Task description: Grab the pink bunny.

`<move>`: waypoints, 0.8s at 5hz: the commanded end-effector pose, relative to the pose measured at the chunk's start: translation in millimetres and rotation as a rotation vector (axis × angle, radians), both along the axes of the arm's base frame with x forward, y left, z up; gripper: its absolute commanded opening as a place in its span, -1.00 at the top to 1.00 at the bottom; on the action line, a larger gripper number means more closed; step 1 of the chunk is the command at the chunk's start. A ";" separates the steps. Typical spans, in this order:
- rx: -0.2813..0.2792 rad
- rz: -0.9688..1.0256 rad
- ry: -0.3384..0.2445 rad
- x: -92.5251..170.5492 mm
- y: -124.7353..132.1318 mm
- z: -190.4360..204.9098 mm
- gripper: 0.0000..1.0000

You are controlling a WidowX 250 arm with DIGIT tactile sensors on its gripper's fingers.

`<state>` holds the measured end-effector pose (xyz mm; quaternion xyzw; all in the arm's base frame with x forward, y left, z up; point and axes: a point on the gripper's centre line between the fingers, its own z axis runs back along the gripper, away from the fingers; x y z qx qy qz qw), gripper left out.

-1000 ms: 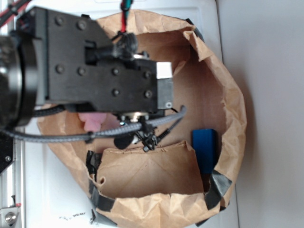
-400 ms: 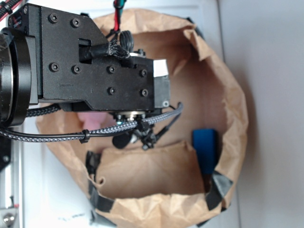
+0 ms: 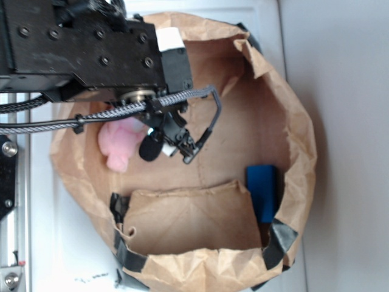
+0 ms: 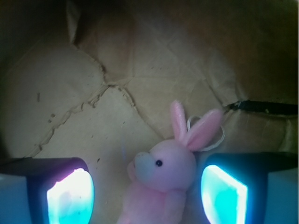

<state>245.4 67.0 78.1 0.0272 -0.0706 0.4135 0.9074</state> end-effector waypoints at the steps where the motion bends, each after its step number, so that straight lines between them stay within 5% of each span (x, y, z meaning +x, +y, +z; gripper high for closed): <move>1: 0.019 0.060 -0.003 10.3 18.2 -8.0 -1.00; 4: 0.040 0.050 0.112 -15.2 16.5 -22.4 -1.00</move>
